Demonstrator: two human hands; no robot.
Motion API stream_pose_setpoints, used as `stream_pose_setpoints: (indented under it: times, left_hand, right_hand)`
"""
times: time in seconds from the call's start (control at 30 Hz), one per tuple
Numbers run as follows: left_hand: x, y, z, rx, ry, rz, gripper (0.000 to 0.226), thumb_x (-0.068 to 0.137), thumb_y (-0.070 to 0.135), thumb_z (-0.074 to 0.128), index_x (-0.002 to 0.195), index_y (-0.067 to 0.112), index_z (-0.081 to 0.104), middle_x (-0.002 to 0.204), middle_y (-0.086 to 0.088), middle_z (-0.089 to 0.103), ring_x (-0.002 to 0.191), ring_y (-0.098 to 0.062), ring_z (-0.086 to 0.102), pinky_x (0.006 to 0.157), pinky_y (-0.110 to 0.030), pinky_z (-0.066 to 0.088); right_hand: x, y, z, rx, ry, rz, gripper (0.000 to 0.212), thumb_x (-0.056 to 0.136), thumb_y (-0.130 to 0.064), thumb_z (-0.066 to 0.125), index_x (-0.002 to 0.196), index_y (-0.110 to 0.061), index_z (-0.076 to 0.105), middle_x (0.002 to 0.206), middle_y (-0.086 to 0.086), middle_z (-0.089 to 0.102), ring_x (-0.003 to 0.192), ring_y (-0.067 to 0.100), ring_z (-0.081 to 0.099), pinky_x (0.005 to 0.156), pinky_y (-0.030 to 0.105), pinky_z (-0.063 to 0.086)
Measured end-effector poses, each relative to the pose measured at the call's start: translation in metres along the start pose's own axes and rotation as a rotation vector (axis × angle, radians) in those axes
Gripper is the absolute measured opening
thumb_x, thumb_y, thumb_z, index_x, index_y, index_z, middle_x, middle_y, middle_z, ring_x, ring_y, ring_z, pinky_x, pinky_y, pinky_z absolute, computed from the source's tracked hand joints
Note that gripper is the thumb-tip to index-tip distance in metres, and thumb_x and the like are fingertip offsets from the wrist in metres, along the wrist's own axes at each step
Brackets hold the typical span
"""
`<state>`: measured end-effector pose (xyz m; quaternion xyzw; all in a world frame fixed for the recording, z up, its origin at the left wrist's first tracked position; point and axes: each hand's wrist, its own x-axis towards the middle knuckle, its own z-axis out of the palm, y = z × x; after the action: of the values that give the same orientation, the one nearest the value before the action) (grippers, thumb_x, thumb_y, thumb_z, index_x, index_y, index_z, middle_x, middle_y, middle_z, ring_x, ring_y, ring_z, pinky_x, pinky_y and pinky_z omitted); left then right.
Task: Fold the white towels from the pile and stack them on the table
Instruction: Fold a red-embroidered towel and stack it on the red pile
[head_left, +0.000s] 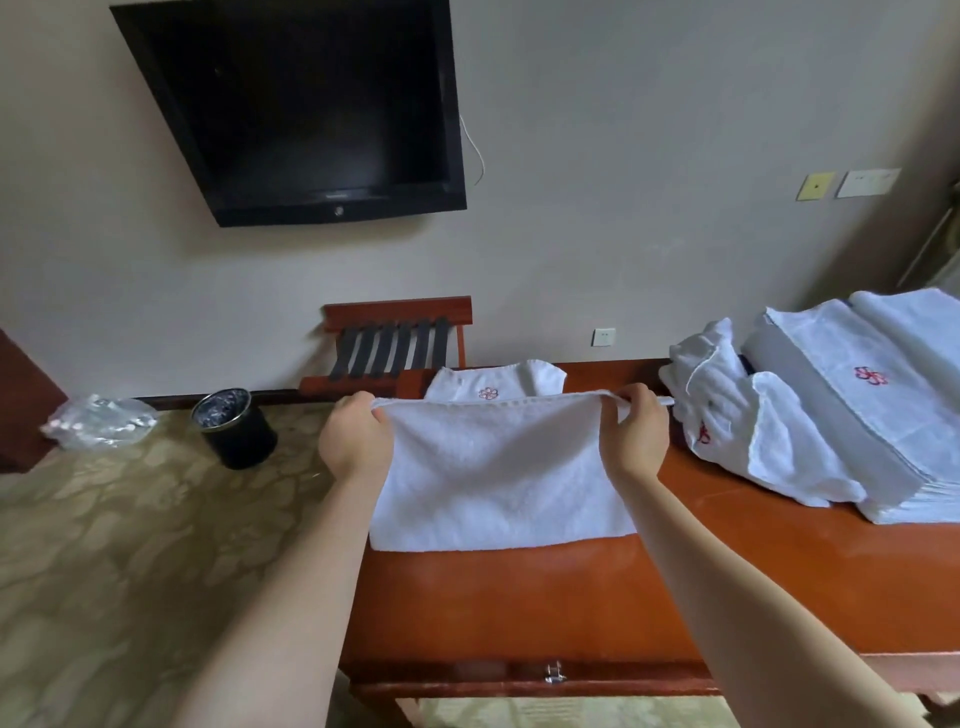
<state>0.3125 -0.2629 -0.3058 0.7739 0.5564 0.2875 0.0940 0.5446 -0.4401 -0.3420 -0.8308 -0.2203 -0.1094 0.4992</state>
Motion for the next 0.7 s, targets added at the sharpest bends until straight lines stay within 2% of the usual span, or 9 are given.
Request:
stream_pose_setpoints:
  times: [0.07, 0.17, 0.23, 0.33, 0.43, 0.57, 0.7]
  left_hand:
    - [0.026, -0.003, 0.014, 0.017, -0.025, -0.006, 0.021, 0.094, 0.009, 0.048, 0.107, 0.008, 0.065, 0.112, -0.008, 0.062, 0.088, -0.027, 0.06, 0.061, -0.029, 0.039]
    - [0.063, -0.011, 0.046, 0.05, -0.073, 0.022, 0.016, 0.093, 0.011, 0.049, 0.094, 0.007, 0.064, 0.112, -0.007, 0.057, 0.075, -0.025, 0.056, 0.058, -0.03, 0.041]
    - [0.084, -0.017, 0.07, 0.072, -0.138, 0.024, 0.017, 0.093, 0.013, 0.049, 0.095, 0.007, 0.065, 0.11, -0.007, 0.058, 0.081, -0.026, 0.058, 0.062, -0.033, 0.047]
    - [0.114, -0.025, 0.109, 0.083, -0.218, 0.026, 0.018, 0.093, 0.013, 0.049, 0.097, 0.009, 0.067, 0.107, -0.007, 0.06, 0.084, -0.026, 0.059, 0.064, -0.032, 0.049]
    - [0.142, -0.032, 0.146, 0.125, -0.314, 0.031, 0.019, 0.092, 0.013, 0.048, 0.092, 0.009, 0.067, 0.101, -0.008, 0.061, 0.084, -0.027, 0.06, 0.067, -0.034, 0.052]
    - [0.161, -0.038, 0.186, 0.247, -0.488, 0.025, 0.021, 0.09, 0.015, 0.046, 0.088, 0.012, 0.067, 0.094, -0.007, 0.065, 0.088, -0.028, 0.061, 0.074, -0.035, 0.054]
    - [0.172, -0.038, 0.212, 0.348, -0.556, 0.034, 0.022, 0.09, 0.016, 0.044, 0.092, 0.013, 0.066, 0.098, -0.008, 0.065, 0.096, -0.028, 0.058, 0.081, -0.034, 0.05]
  right_hand:
    - [0.014, -0.001, 0.022, -0.02, -0.005, 0.014, 0.014, 0.092, -0.018, 0.057, 0.095, -0.005, 0.061, 0.091, 0.009, 0.063, 0.086, 0.026, 0.055, 0.065, 0.029, 0.034]
    - [0.034, 0.005, 0.055, -0.076, -0.042, 0.032, 0.013, 0.091, -0.018, 0.057, 0.096, -0.007, 0.061, 0.092, 0.007, 0.063, 0.088, 0.026, 0.054, 0.066, 0.031, 0.038]
    - [0.044, 0.013, 0.074, -0.135, -0.072, 0.05, 0.01, 0.09, -0.017, 0.058, 0.095, -0.008, 0.061, 0.093, 0.005, 0.064, 0.09, 0.027, 0.054, 0.065, 0.032, 0.04]
    - [0.065, 0.022, 0.103, -0.243, -0.134, 0.039, 0.009, 0.089, -0.017, 0.061, 0.093, -0.009, 0.061, 0.09, 0.005, 0.063, 0.085, 0.025, 0.055, 0.062, 0.03, 0.038]
    - [0.084, 0.031, 0.133, -0.35, -0.234, 0.064, 0.005, 0.089, -0.019, 0.06, 0.088, -0.014, 0.058, 0.085, 0.001, 0.061, 0.075, 0.019, 0.052, 0.054, 0.027, 0.035]
    - [0.094, 0.051, 0.162, -0.469, -0.368, 0.193, 0.01, 0.09, -0.019, 0.055, 0.08, -0.02, 0.055, 0.071, -0.005, 0.056, 0.059, 0.008, 0.046, 0.045, 0.022, 0.027]
    - [0.103, 0.068, 0.182, -0.489, -0.457, 0.249, 0.008, 0.088, -0.016, 0.054, 0.081, -0.017, 0.057, 0.074, -0.001, 0.059, 0.064, 0.012, 0.048, 0.047, 0.024, 0.03]
